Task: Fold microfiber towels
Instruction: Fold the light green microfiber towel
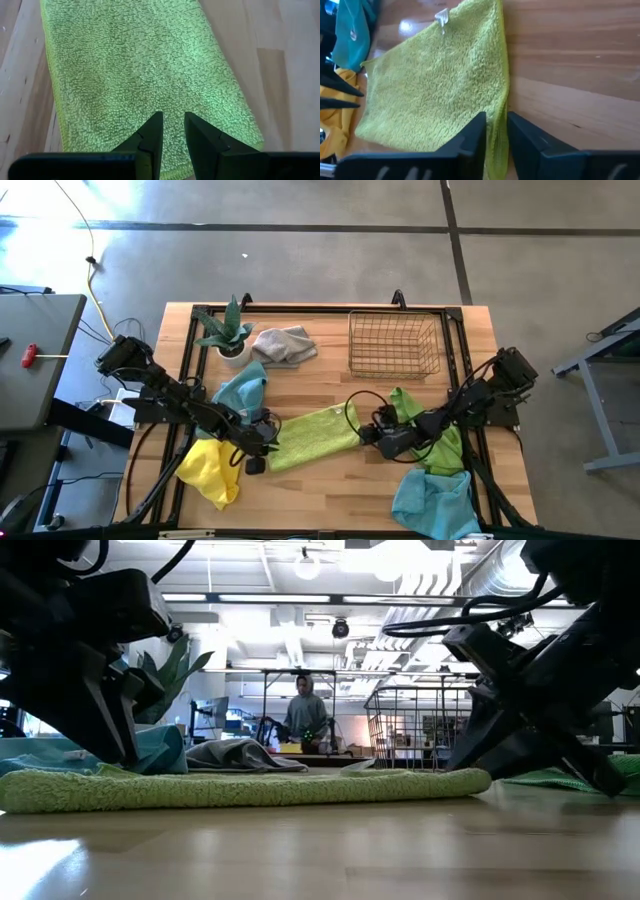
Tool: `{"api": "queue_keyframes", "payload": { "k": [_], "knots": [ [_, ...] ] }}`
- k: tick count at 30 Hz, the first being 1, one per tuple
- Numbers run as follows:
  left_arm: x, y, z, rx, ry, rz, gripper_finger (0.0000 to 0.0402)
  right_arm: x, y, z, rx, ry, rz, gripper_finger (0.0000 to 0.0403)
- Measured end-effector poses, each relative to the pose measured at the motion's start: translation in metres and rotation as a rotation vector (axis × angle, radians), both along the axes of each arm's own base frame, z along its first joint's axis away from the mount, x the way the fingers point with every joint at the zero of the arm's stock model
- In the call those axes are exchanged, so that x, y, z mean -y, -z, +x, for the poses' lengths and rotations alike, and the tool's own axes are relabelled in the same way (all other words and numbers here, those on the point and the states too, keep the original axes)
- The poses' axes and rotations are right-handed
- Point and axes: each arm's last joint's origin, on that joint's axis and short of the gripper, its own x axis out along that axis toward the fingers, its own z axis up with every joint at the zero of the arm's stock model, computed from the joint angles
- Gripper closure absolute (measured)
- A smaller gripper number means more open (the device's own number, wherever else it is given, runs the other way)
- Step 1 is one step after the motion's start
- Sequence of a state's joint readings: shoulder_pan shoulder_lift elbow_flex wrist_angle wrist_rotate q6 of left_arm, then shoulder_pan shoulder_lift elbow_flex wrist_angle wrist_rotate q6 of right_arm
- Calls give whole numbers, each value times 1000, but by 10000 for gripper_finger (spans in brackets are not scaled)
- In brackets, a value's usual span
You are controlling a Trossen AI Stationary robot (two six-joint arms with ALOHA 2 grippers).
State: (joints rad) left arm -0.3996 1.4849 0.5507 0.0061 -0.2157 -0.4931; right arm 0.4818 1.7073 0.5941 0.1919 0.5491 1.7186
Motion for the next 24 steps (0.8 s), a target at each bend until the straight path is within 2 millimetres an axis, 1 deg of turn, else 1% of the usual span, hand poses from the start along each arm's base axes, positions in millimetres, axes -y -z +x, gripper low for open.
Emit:
{"api": "queue_keyframes", "payload": {
  "k": [5,7,9,12,16,18,20,22,24],
  "knots": [
    [0,0,0,-1,0,0,330,-1,0,0,-3,-25,-10,372],
    [0,0,0,-1,0,0,330,-1,0,0,-22,-73,-31,381],
    [0,0,0,-1,0,0,330,-2,1,0,-44,-129,-42,380],
    [0,0,0,-2,2,-3,330,-2,1,0,-47,-141,-33,352],
    [1,0,0,-11,19,-23,330,-4,-1,2,-22,-139,-6,286],
    [1,0,0,-13,23,-30,330,-6,-2,3,-4,-157,41,252],
    [1,0,0,-14,24,-31,330,-8,-4,5,10,-170,124,223],
    [1,0,0,-14,24,-31,330,-10,-5,6,18,-168,191,204],
    [1,0,0,-13,23,-31,330,-12,-5,6,21,-164,231,195]
  ]
}}
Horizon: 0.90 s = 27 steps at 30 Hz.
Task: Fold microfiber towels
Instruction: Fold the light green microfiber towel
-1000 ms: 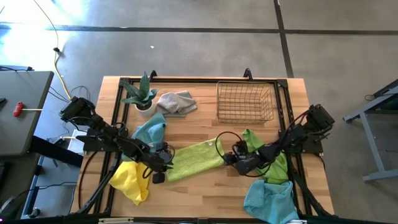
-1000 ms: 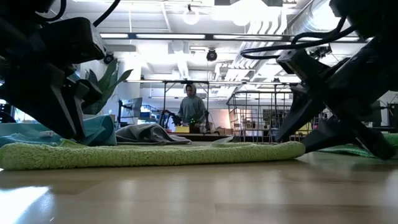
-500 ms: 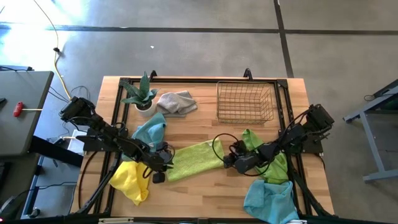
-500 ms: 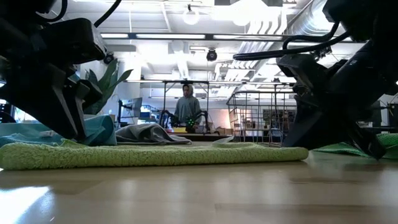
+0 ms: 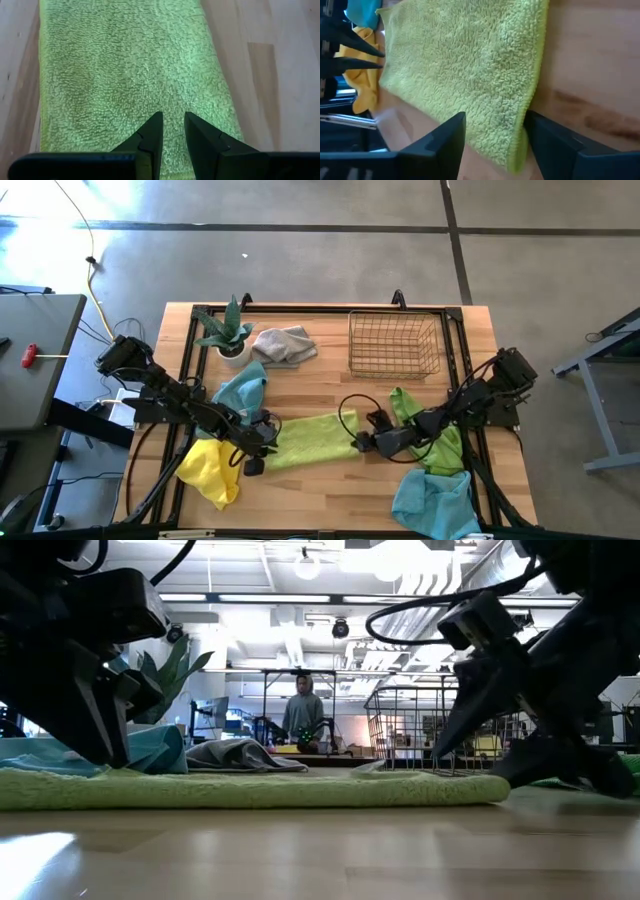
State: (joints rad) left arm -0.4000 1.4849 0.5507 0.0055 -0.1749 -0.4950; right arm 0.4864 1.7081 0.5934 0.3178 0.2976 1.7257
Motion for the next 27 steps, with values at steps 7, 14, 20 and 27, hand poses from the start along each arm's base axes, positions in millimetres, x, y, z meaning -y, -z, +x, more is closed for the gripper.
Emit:
{"api": "queue_keyframes", "payload": {
  "k": [7,14,20,27],
  "knots": [
    [0,0,0,1,11,8,330,-2,0,0,-36,-58,88,199],
    [3,-2,2,18,90,-25,330,-4,-14,-5,-21,-181,95,206],
    [3,8,4,-10,77,-1,330,-10,-27,-9,28,-205,75,206],
    [6,27,11,-32,12,-18,330,-10,-16,-24,-80,-65,-54,206]
  ]
}}
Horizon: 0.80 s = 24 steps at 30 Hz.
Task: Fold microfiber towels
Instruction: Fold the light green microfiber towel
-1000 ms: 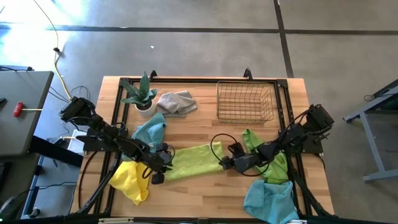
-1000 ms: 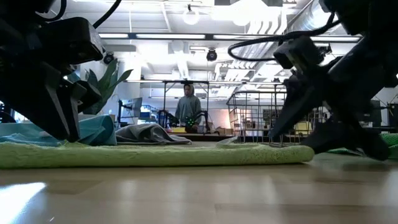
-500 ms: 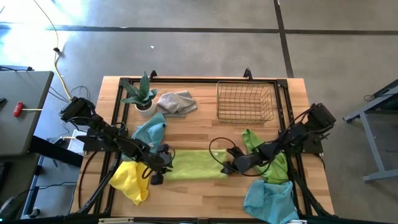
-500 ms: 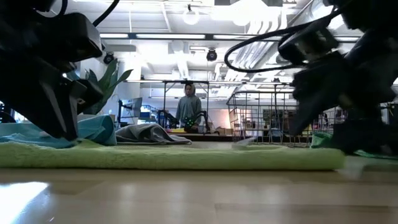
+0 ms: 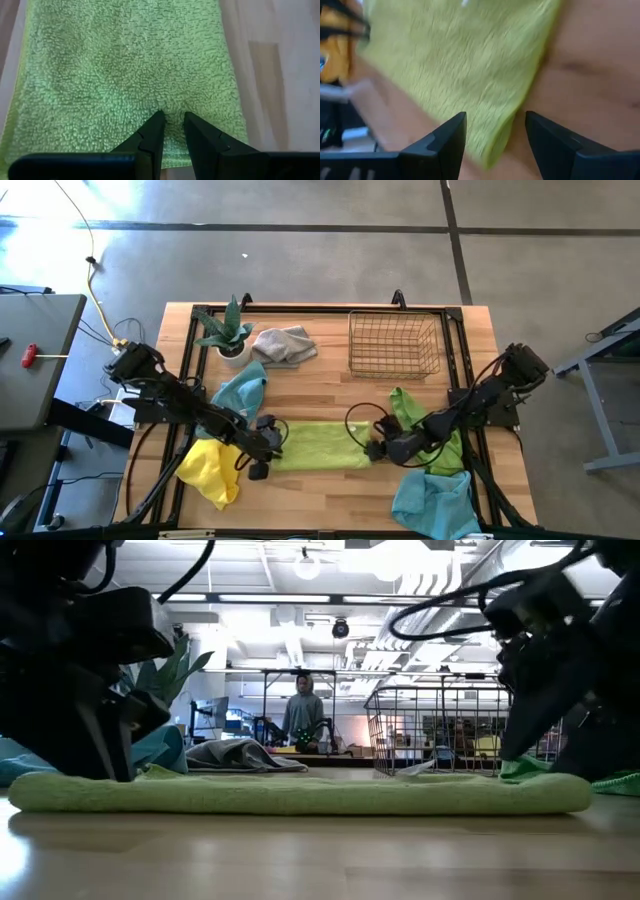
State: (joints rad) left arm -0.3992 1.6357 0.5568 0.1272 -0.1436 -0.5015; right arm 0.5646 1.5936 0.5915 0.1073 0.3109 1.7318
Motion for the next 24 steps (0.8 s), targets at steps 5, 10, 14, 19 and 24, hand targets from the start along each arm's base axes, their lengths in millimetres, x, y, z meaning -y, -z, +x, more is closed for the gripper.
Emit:
{"api": "queue_keyframes", "payload": {
  "k": [5,10,14,19,24],
  "knots": [
    [1,0,2,27,0,-12,330,6,3,0,0,81,-85,206],
    [2,-1,4,56,14,-19,330,11,14,8,-16,86,-104,206],
    [2,-1,5,62,14,-23,330,12,18,13,9,64,-122,206],
    [-1,-2,7,70,6,-34,330,11,17,15,44,48,-129,216],
    [-5,-3,10,93,-9,-45,330,11,17,16,48,45,-138,266]
  ]
}}
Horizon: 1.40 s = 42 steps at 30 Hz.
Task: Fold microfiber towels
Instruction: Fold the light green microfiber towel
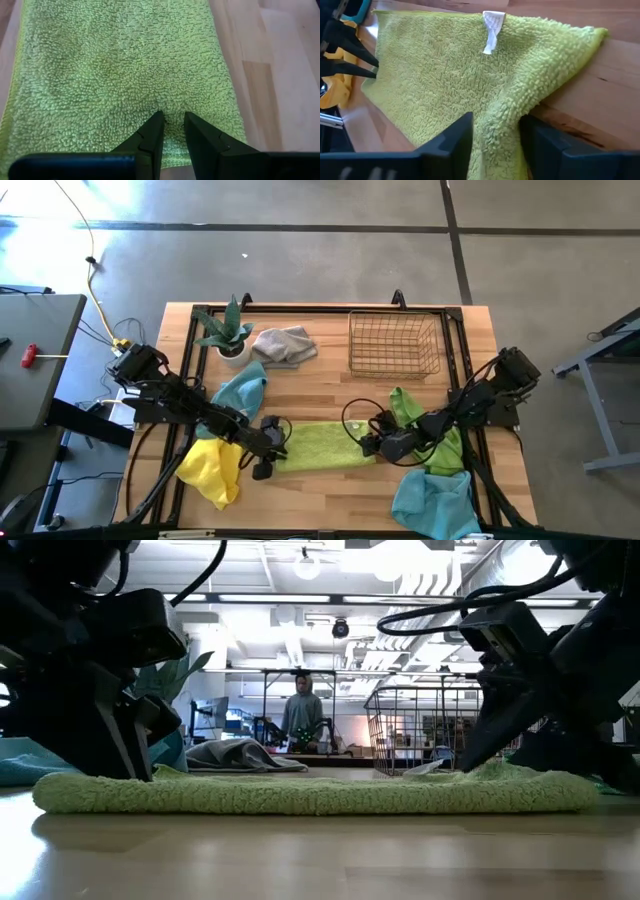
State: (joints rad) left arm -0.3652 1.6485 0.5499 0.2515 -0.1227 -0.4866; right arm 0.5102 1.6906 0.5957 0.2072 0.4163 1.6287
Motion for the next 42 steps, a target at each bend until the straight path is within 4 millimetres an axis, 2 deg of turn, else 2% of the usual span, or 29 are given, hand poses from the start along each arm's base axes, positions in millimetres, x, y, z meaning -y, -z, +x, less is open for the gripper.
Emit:
{"api": "queue_keyframes", "payload": {
  "k": [8,10,19,26,32,36,39,42],
  "knots": [
    [-3,0,2,8,-16,2,330,1,1,-1,-19,-23,-27,383],
    [-3,-1,2,9,-15,1,330,0,1,-1,-27,-43,-21,396],
    [2,-2,1,-15,98,-123,330,2,-13,-8,-87,-118,75,400],
    [6,-5,3,-7,164,-205,330,13,-45,-12,-372,-111,-13,402],
    [6,-6,4,11,170,-216,330,20,-86,0,-541,-160,-105,402],
    [7,-8,4,20,171,-219,330,25,-112,11,-554,-175,-130,402],
    [7,-10,5,32,172,-222,330,28,-122,22,-525,-178,-129,402],
    [7,-13,4,41,174,-224,330,29,-122,34,-518,-192,-117,403]
  ]
}}
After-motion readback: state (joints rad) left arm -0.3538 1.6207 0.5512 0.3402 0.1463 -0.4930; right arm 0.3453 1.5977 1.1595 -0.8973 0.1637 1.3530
